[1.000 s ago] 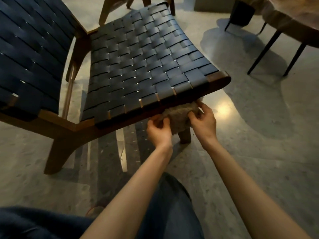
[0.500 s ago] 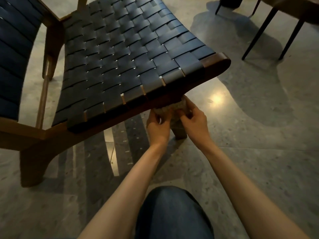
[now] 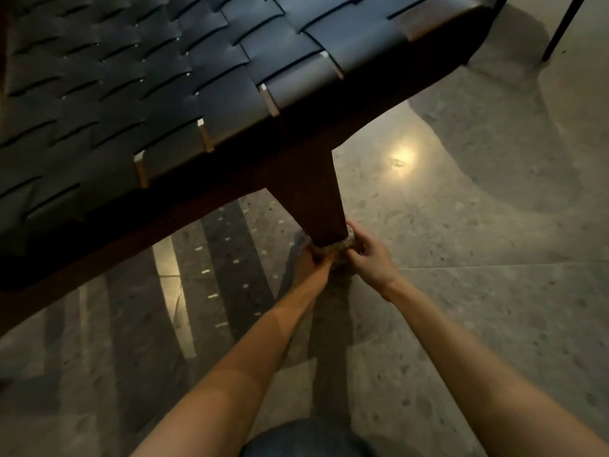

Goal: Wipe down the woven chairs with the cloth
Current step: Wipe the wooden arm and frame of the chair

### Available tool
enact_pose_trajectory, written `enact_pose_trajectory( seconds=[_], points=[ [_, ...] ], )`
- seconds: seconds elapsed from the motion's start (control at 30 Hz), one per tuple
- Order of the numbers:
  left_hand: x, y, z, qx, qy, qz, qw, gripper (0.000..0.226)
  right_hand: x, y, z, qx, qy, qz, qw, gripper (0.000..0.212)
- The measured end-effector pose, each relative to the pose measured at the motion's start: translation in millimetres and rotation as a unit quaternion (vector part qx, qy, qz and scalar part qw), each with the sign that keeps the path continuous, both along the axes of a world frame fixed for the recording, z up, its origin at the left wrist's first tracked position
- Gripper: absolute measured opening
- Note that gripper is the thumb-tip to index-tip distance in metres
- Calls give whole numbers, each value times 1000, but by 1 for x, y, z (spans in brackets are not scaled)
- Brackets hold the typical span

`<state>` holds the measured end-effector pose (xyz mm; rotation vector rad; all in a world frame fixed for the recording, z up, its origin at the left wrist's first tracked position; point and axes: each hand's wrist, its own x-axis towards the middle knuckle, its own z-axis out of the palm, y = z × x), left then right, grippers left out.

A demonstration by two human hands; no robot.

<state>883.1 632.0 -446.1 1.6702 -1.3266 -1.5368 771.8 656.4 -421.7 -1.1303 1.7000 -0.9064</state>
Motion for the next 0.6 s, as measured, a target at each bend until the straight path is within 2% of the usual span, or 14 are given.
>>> enact_pose_trajectory(
  seconds=[0.1,0.33,0.47,0.6],
  points=[
    [-2,-4,-13,36,0,-25,999,46,-2,-3,-14,34,-10,-3,999,61],
    [5,-5,-2,22,-23,-31,999,42,2,-6,-9,46,-5,-4,999,60],
    [14,4,23,-43,-40,-1,998,39,11,2,10,5,-10,-44,999,57],
    [26,14,52,-62,30,68,995,41,19,7,41,-73,0,-35,997,61]
  ],
)
